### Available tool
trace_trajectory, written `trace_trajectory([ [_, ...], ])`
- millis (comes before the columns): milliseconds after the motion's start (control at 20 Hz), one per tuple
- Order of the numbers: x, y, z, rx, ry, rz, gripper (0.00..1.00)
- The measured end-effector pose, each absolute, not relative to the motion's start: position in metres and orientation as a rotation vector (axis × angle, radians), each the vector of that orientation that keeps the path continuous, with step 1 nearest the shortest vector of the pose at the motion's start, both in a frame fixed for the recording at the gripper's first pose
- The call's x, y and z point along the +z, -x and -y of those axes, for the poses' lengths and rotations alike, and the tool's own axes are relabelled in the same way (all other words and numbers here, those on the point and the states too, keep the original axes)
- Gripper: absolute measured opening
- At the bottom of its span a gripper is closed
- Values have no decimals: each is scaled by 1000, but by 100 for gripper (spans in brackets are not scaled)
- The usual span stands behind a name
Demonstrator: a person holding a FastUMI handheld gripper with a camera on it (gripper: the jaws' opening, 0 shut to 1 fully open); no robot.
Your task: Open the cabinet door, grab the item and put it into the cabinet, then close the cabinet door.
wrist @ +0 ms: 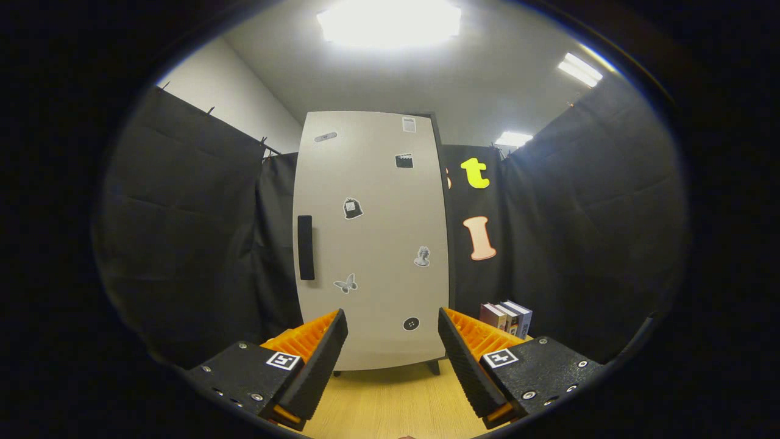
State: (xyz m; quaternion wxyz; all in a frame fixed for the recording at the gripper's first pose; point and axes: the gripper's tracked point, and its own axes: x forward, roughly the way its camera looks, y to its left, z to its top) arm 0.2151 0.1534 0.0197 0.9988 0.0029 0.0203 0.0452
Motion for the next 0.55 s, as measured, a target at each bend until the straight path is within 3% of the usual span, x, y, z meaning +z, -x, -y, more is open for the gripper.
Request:
trace_trajectory([
  [550,4,-224,-154,82,-13,-65,93],
])
